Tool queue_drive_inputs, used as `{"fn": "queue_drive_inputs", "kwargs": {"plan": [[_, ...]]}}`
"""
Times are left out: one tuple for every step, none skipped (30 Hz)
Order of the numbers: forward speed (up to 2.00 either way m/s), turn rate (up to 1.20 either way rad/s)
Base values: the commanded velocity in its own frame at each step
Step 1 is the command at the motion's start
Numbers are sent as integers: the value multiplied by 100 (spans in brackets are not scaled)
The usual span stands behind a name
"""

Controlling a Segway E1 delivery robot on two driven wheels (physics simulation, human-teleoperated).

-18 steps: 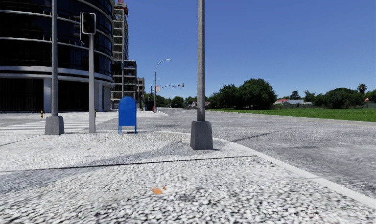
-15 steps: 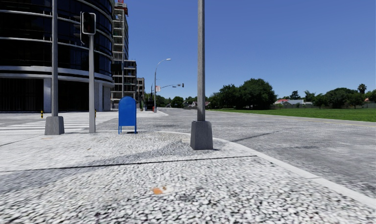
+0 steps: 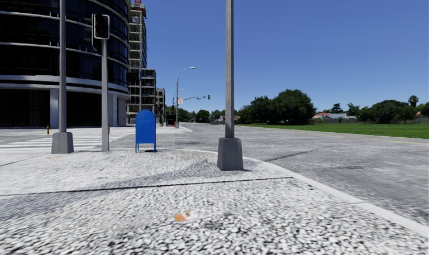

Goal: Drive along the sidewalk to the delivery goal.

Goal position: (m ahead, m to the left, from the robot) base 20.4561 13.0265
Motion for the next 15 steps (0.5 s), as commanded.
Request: {"fn": "queue_drive_inputs", "kwargs": {"plan": [[0,0],[0,0],[0,0],[0,0],[0,0],[0,0],[0,0],[0,0],[0,0],[0,0],[0,0],[0,0],[0,0],[0,28],[0,47]]}}
